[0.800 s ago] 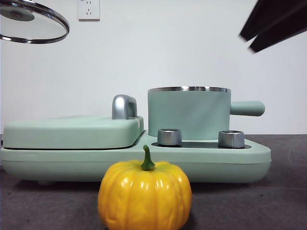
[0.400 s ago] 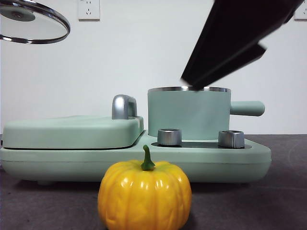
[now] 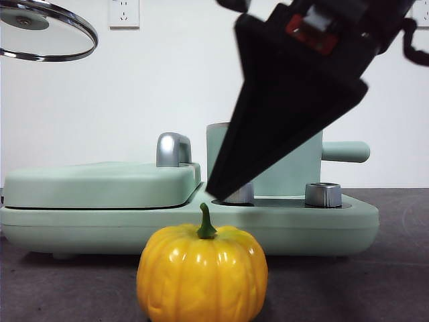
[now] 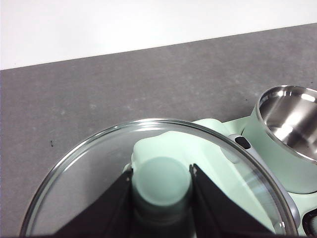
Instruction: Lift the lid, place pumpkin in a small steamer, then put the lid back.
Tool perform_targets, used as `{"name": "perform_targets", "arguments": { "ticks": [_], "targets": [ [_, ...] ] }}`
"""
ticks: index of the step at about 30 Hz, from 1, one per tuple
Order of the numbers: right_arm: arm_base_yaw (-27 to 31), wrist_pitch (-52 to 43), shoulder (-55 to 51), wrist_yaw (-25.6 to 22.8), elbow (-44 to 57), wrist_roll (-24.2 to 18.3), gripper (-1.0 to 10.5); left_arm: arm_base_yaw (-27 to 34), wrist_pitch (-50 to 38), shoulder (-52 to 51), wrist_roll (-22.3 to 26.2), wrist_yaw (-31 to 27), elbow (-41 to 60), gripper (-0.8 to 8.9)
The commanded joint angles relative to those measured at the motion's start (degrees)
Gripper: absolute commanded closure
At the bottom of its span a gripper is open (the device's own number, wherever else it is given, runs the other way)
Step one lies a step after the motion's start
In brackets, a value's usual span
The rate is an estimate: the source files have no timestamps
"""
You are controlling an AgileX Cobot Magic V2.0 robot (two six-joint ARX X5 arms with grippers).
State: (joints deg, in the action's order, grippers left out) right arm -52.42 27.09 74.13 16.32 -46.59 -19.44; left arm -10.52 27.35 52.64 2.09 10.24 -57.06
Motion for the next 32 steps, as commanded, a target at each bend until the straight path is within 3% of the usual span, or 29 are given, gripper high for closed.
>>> {"name": "perform_targets", "arguments": {
  "ticks": [1, 22, 27, 32],
  "targets": [
    [-1.3, -1.4, 1.9, 0.2, -0.7, -0.5, 4.8, 0.0, -1.6, 0.1, -0.1, 0.0, -1.0, 8.04],
    [-2.2, -4.5, 10.8, 0.8, -0.7, -0.3, 4.6, 0.0, -1.7, 0.2, 0.3, 0.0, -1.0, 8.04],
    [-2.2, -3.3, 11.4, 0.8, -0.7, 2.5, 5.7, 0.0, -1.7, 0.2, 0.3, 0.0, -1.0, 8.04],
    [-2.1, 0.2, 8.6, 0.8, -0.9, 5.8, 5.8, 0.0, -1.7, 0.2, 0.3, 0.0, -1.0, 8.04]
  ]
}}
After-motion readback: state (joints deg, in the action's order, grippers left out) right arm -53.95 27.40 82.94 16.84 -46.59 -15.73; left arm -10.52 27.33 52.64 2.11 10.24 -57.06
